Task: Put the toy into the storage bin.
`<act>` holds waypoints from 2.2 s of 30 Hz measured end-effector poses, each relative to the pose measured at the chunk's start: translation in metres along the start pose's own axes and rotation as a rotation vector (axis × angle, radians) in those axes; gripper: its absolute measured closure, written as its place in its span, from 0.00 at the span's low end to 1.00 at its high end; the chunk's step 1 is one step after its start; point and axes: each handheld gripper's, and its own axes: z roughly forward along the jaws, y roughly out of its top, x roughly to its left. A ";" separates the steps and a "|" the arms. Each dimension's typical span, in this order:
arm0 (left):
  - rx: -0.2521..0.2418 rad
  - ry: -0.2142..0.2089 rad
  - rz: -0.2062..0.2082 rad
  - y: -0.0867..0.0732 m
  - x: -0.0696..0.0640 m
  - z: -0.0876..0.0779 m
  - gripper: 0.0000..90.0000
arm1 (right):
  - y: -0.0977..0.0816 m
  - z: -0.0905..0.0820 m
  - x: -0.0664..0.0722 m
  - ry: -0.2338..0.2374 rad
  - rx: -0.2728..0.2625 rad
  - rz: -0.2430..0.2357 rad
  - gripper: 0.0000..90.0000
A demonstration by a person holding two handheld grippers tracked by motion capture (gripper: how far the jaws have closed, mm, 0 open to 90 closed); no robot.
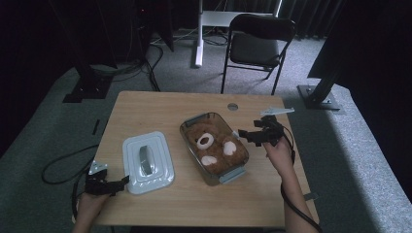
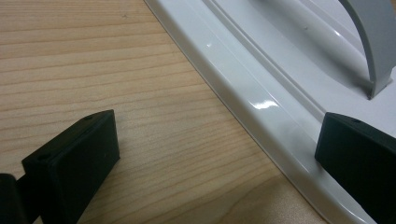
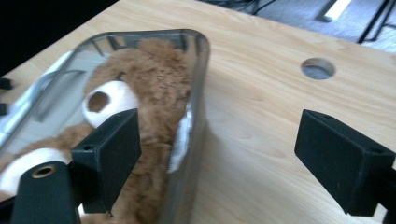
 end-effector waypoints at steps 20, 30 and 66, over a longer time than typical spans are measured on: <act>0.002 -0.009 0.006 0.001 -0.003 0.001 0.01 | -0.086 0.037 -0.029 0.018 0.070 0.189 0.15; 0.053 -0.015 -0.028 0.008 -0.003 0.001 0.01 | -0.104 0.036 -0.014 0.119 0.038 0.216 0.17; 0.072 0.041 -0.049 0.079 -0.070 0.040 0.01 | -0.114 0.043 0.032 0.094 0.041 0.121 0.16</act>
